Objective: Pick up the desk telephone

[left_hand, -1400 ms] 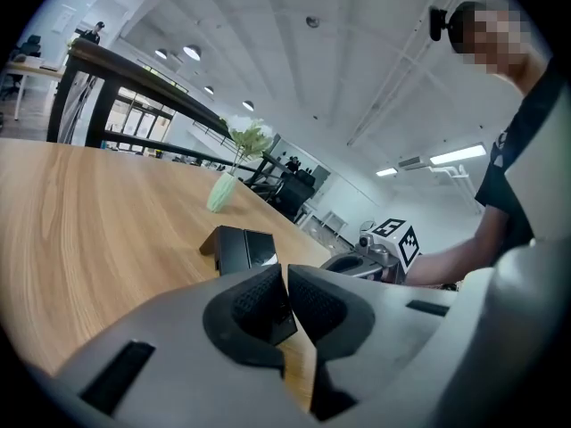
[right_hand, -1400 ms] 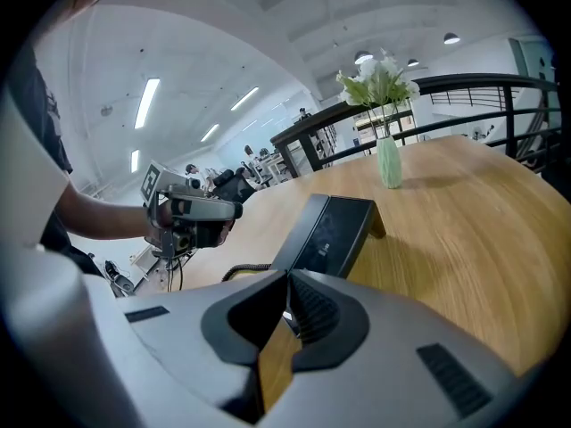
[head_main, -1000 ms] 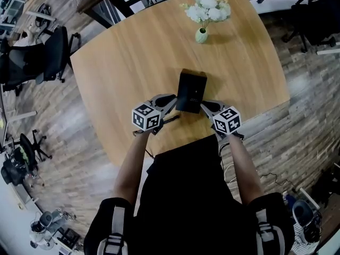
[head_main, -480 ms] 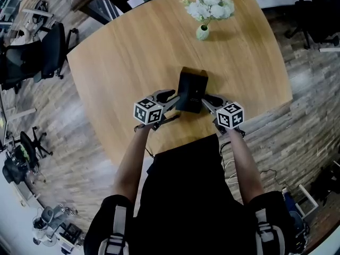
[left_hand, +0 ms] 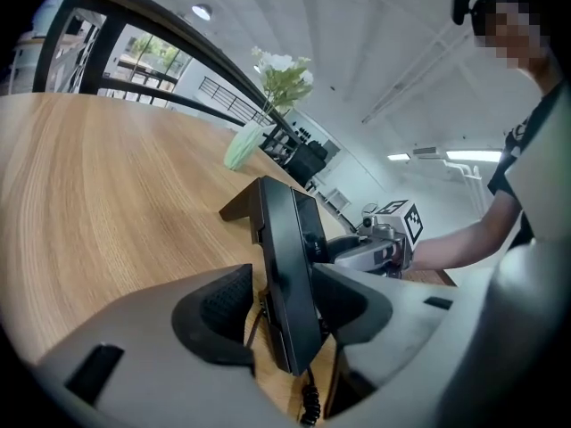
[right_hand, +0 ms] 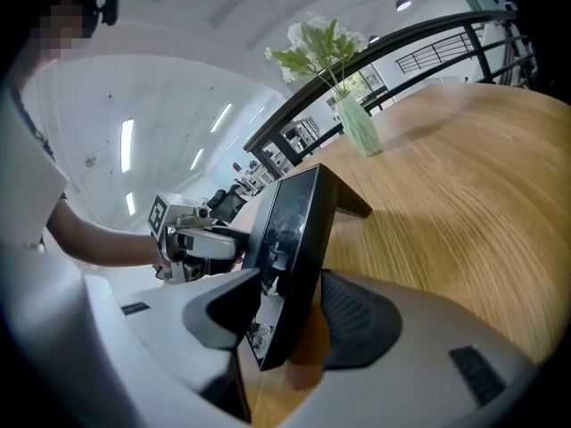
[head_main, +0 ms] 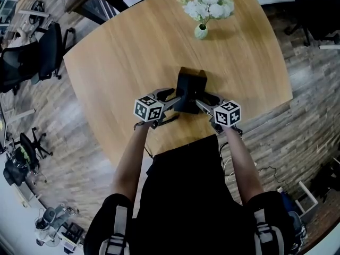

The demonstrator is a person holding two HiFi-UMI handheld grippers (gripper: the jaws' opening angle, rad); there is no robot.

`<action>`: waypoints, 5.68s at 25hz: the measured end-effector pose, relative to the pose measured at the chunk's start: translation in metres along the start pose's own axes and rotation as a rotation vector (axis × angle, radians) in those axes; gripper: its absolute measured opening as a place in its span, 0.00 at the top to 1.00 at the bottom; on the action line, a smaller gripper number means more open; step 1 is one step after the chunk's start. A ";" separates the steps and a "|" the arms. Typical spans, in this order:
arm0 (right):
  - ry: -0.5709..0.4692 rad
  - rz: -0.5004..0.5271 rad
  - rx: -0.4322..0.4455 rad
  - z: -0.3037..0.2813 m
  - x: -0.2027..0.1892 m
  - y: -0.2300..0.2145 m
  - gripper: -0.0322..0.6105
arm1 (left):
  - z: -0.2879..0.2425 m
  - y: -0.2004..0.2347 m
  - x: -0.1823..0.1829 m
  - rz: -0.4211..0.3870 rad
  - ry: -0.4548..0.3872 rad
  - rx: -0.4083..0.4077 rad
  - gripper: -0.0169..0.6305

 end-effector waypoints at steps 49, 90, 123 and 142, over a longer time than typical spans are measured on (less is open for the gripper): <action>0.009 -0.131 0.058 -0.020 0.002 0.011 0.63 | -0.020 -0.008 0.002 0.004 0.077 -0.035 0.62; -0.015 0.000 0.057 0.022 0.024 0.068 0.64 | 0.027 -0.065 0.009 -0.028 -0.056 -0.003 0.63; -0.148 0.191 0.033 0.068 0.049 0.140 0.64 | 0.086 -0.130 0.031 -0.209 -0.193 0.030 0.62; -0.188 0.254 0.038 0.087 0.060 0.170 0.64 | 0.112 -0.155 0.041 -0.277 -0.238 0.037 0.62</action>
Point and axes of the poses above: the fingertips, and each gripper's own axes: z backward along the fingers, y to its left, x out of its top, the point moved 10 cm from there along z, backward along the fingers, and after that the axes turned 1 degree about z, right-handed, at the moved point
